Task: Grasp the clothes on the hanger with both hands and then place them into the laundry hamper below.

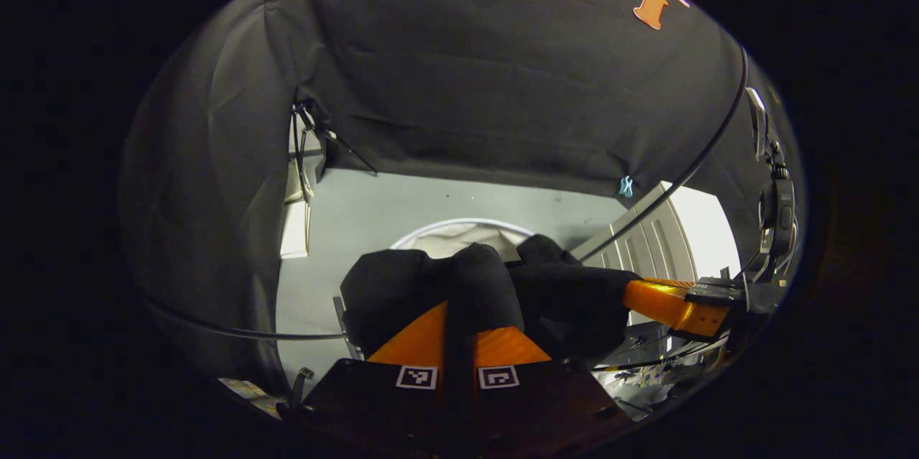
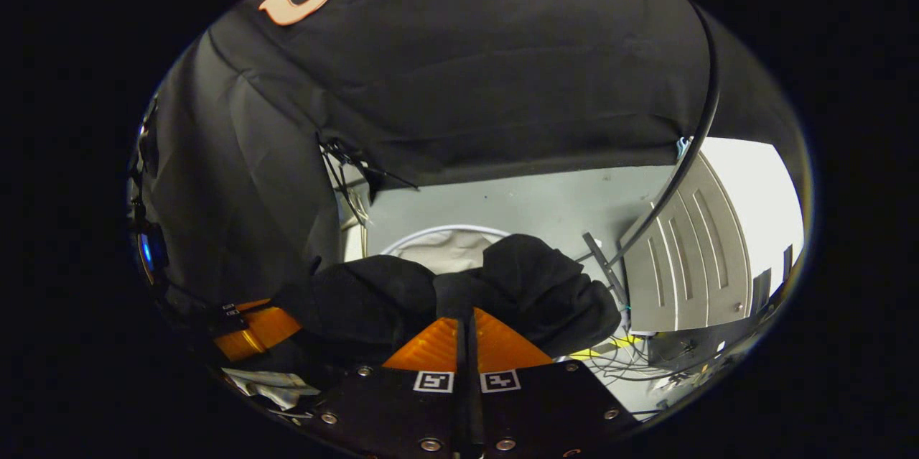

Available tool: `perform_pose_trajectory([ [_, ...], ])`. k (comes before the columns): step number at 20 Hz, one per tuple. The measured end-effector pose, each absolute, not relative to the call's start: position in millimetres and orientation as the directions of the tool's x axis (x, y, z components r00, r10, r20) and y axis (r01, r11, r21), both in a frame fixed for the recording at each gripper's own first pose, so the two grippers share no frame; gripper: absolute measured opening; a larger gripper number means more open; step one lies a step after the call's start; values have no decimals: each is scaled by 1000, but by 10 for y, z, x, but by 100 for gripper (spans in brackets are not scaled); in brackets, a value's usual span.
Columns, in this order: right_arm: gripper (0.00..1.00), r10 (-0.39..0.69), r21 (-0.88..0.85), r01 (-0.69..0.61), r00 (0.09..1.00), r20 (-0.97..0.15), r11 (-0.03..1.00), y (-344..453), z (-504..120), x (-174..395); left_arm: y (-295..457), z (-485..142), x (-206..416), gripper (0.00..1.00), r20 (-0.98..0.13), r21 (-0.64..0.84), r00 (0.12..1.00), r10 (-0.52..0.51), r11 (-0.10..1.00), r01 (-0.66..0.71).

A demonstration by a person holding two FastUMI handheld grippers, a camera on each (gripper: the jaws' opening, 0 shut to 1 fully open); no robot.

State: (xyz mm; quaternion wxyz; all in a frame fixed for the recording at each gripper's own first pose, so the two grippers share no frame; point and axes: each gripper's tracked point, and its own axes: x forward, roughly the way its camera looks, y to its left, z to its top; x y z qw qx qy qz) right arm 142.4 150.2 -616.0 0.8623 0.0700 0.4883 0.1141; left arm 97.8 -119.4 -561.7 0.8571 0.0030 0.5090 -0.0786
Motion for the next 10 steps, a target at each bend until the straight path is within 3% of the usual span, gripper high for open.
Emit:
perform_pose_trajectory([
  [8,13,189,179,-65,465,-865,982,1479,-6273,1267,-1103,-5608,702,17,-915,-57,391,-101,991,122],
  [10,25,172,162,-62,478,-862,985,1445,-6165,1241,-1092,-5544,717,34,-908,-81,401,-120,990,114],
])
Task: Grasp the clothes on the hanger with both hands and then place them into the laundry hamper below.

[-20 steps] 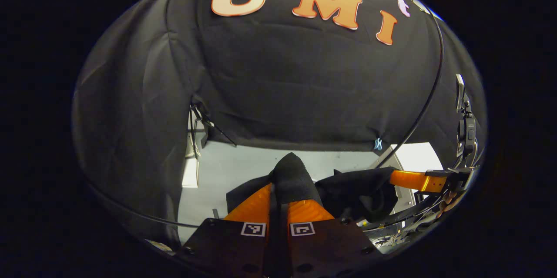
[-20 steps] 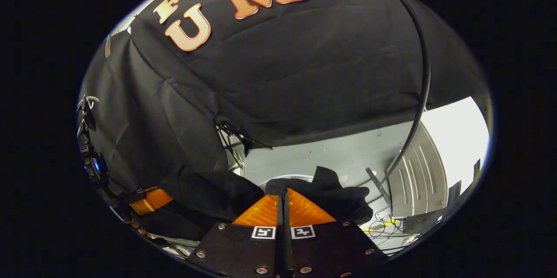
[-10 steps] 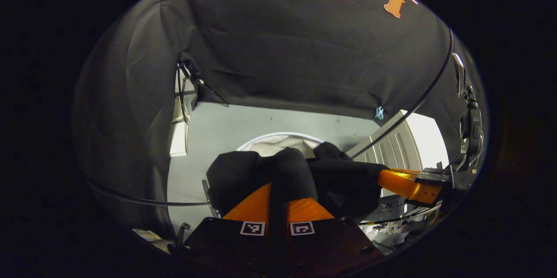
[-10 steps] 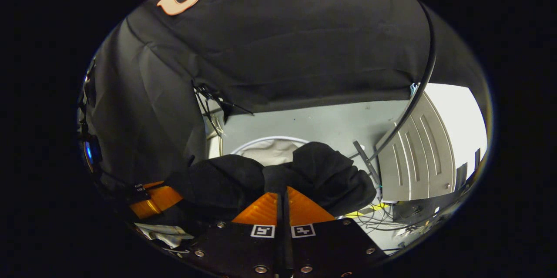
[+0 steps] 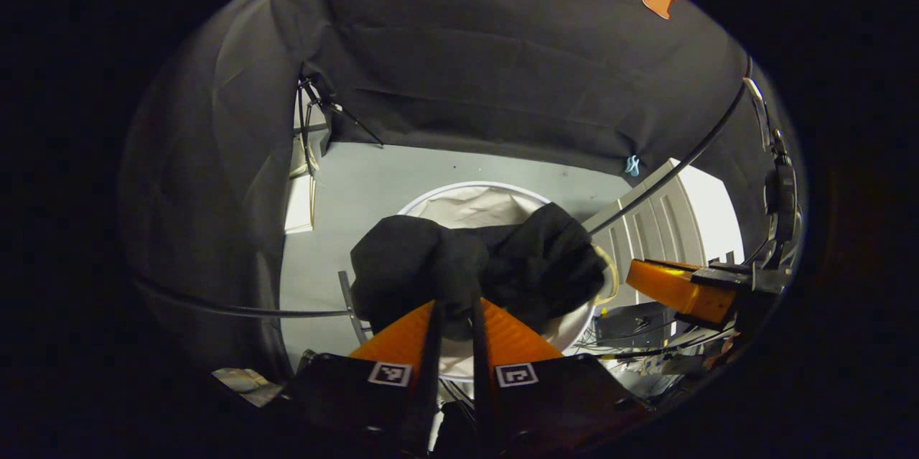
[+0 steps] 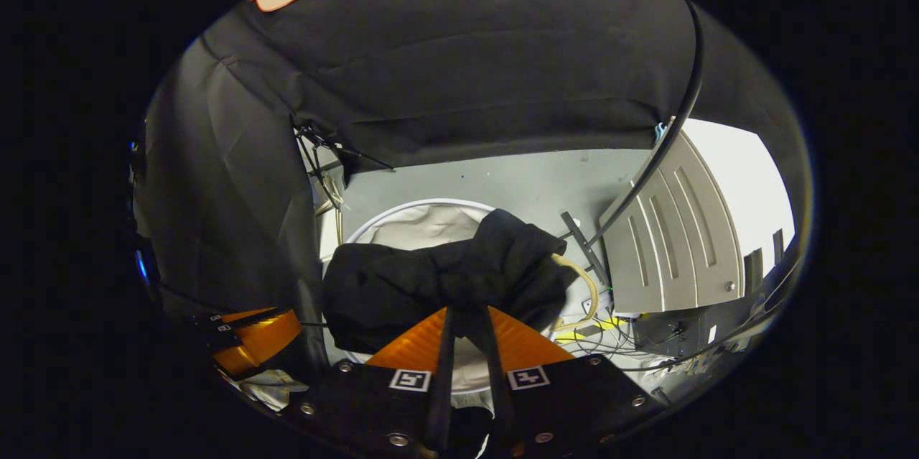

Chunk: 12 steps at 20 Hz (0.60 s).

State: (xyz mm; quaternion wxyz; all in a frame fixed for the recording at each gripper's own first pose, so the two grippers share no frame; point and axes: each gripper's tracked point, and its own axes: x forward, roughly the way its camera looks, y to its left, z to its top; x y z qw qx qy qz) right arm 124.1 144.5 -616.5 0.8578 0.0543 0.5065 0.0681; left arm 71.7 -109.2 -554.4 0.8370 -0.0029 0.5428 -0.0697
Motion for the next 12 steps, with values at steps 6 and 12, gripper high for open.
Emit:
perform_pose_trajectory([
  [6,70,148,125,-79,541,-828,989,1380,-5593,1068,-1057,-5134,664,86,-883,-113,446,-144,989,96],
  [12,93,120,83,-87,627,-770,993,1135,-4814,923,-977,-4479,593,100,-833,-117,531,-154,988,102],
])
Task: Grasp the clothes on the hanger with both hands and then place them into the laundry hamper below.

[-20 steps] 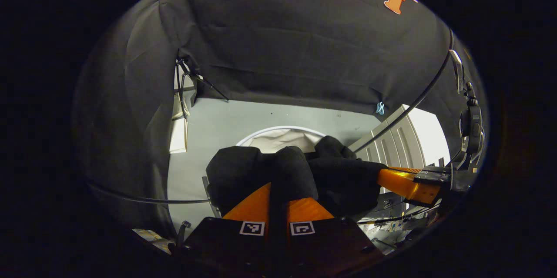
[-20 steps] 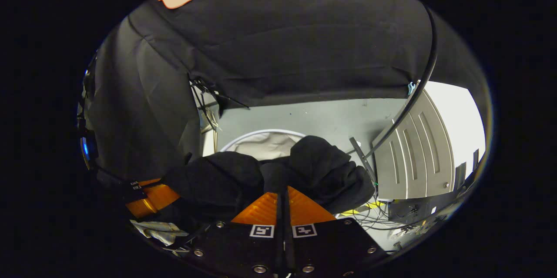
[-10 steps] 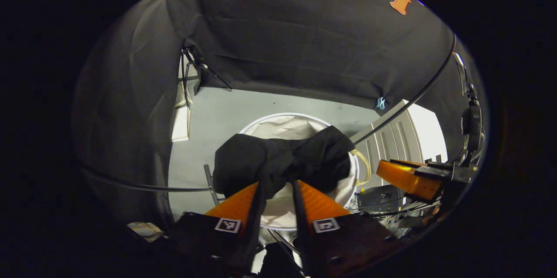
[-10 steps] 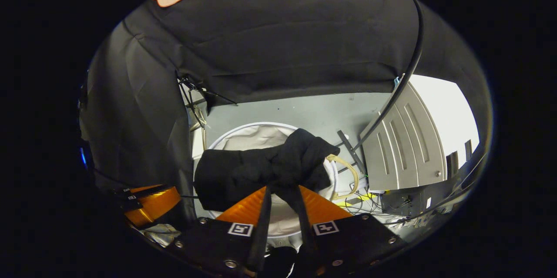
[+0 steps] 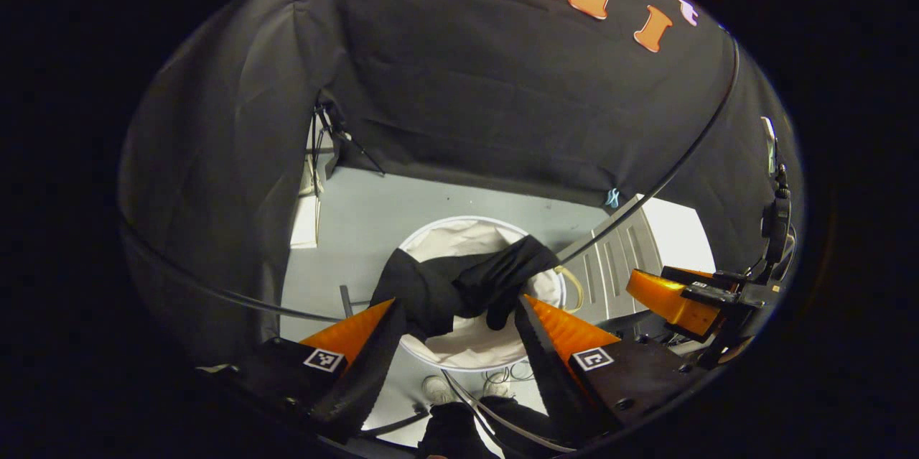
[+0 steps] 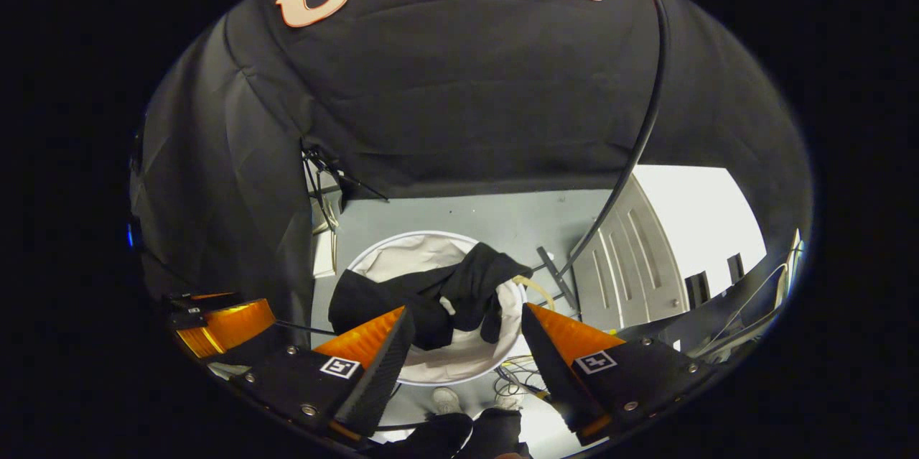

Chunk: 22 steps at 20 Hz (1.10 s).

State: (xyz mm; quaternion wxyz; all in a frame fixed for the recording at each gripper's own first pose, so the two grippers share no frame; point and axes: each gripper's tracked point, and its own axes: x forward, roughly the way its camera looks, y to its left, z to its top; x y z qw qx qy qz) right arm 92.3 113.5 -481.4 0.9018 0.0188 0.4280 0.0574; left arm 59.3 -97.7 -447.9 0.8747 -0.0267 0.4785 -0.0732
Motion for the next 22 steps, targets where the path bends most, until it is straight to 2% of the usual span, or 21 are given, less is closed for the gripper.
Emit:
perform_pose_trajectory([
  [7,93,98,42,-93,763,-639,995,545,-3566,887,-1078,-3431,770,98,-696,-46,707,-130,990,137],
  [15,93,74,8,-78,904,-422,997,-291,-2072,759,-1470,-1806,812,98,-433,-60,892,-129,992,114],
  [17,93,86,-1,-93,927,-365,996,-485,-1652,707,-1537,-1330,732,100,-363,-45,924,-123,992,114],
  [20,92,96,-29,-108,956,-276,994,-651,-1068,617,-1639,-842,691,94,-280,-20,953,-117,993,116],
  [22,92,110,-27,-119,968,-225,993,-714,-775,558,-1777,-574,622,98,-234,-31,966,-112,994,108],
])
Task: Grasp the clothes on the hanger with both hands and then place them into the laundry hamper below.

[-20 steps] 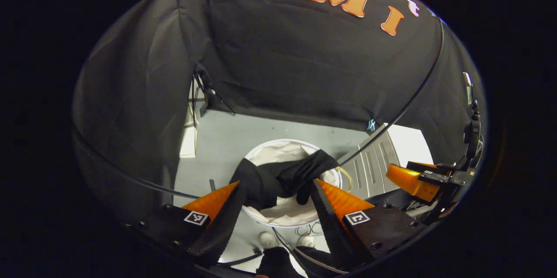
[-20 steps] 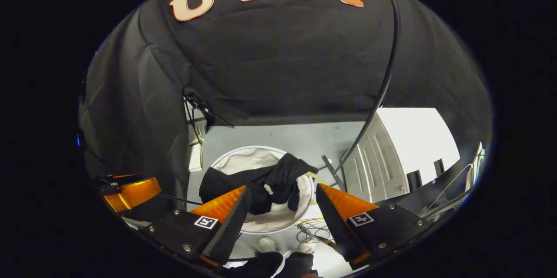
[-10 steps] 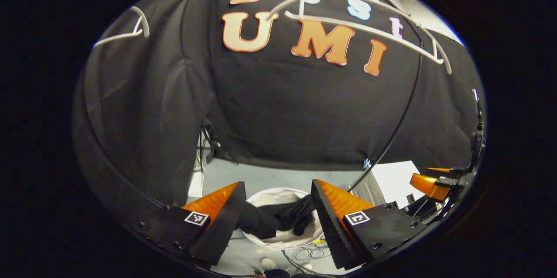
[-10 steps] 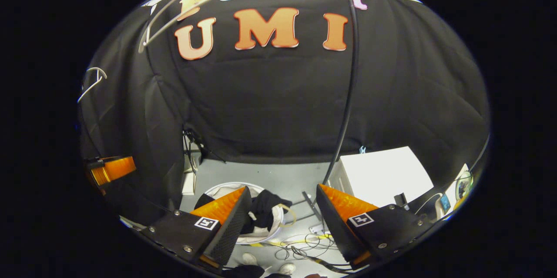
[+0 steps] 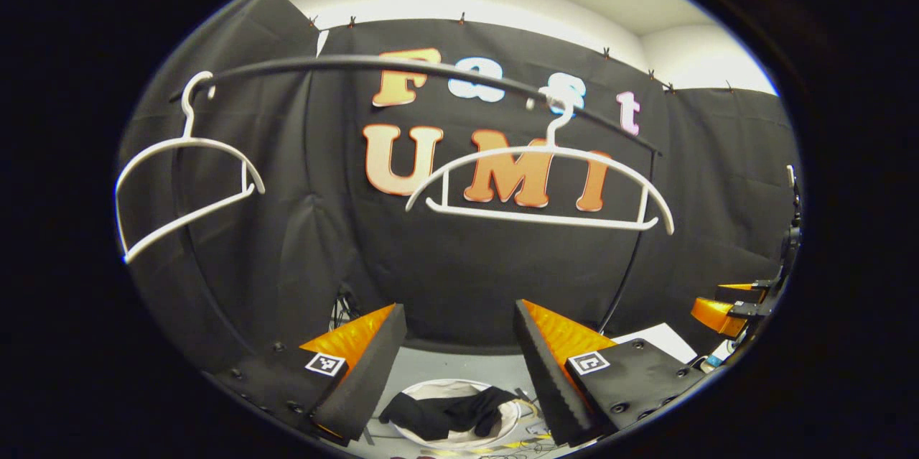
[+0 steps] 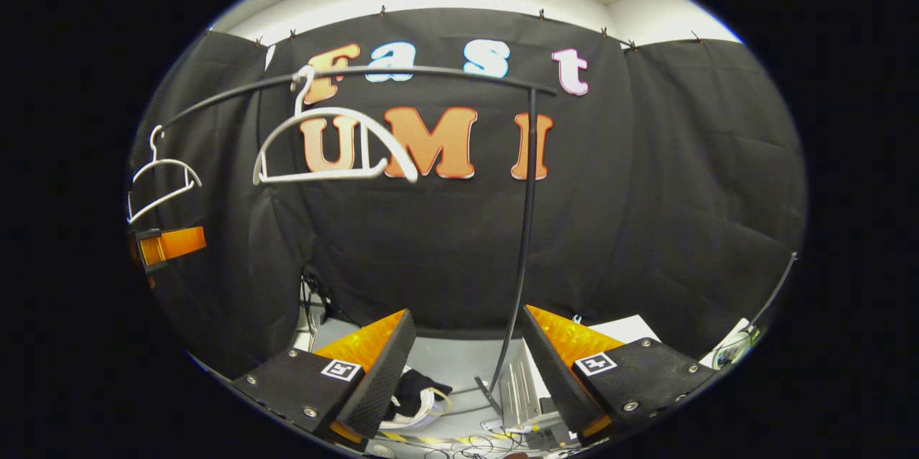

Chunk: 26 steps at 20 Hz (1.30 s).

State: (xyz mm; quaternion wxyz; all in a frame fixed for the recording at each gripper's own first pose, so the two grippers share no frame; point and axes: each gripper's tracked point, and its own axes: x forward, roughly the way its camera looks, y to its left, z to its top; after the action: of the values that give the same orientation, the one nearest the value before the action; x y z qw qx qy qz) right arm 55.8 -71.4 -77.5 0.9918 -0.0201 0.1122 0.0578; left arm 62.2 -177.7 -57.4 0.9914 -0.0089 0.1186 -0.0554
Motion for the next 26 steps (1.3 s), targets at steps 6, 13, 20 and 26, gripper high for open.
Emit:
perform_pose_trajectory([
  [6,93,171,-16,-173,980,-98,985,-874,93,369,-1841,278,458,94,-66,-7,996,-62,998,62],
  [13,100,200,-23,-200,980,-16,980,-1020,486,274,-1755,704,234,94,13,-18,1000,-12,1000,12],
  [20,92,216,-34,-216,976,-1,976,-1058,527,226,-1708,918,130,93,56,-11,998,11,1000,-11],
  [26,84,233,-32,-233,972,22,972,-1027,613,192,-1618,990,85,97,83,-12,995,51,999,-50],
])
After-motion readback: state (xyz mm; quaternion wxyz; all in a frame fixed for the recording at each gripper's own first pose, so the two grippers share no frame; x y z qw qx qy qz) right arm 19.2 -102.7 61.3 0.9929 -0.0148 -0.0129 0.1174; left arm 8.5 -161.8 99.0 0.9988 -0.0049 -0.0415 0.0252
